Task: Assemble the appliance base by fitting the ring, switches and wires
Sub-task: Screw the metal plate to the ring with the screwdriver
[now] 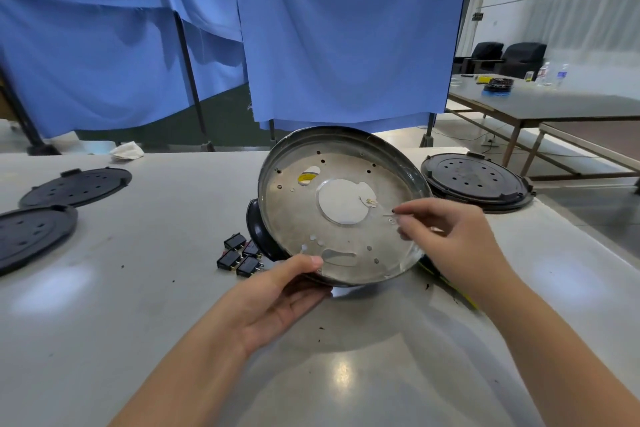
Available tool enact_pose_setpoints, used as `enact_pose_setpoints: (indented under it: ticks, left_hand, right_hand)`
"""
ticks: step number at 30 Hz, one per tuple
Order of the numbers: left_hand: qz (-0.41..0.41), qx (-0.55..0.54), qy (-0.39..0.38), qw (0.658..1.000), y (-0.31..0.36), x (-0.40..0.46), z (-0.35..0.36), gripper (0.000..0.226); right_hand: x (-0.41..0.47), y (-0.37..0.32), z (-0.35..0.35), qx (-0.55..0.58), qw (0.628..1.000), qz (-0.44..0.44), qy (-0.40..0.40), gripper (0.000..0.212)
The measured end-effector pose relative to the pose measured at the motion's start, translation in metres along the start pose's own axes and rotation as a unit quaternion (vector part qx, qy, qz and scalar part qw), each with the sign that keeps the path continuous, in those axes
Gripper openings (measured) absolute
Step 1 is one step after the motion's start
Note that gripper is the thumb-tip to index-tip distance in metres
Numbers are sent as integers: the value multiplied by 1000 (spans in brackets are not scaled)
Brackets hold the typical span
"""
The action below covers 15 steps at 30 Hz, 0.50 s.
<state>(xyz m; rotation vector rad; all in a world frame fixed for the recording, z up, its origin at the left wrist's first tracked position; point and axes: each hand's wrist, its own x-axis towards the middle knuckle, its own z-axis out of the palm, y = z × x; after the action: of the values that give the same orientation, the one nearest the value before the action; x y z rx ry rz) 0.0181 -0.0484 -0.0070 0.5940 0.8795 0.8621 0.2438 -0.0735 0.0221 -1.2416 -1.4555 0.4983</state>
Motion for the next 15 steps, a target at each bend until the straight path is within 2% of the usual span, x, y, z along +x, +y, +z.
enact_pose_setpoints:
  ticks: [3, 6, 10, 15]
  left_hand:
    - [0, -3, -5, 1000, -1, 2, 0, 45]
    - [2, 7, -15, 1000, -2, 2, 1, 33]
    - [2, 21, -30, 999, -2, 1, 1, 24]
    - [-3, 28, -33, 999, -4, 2, 1, 30]
  right_hand:
    - [-8, -3, 15, -2, 993, 20, -118, 25]
    - [-15, -3, 28, -42, 983, 17, -178, 22]
    - [-21, -5, 40, -26, 986, 5, -165, 25]
    - [-24, -7, 43, -38, 989, -15, -139, 7]
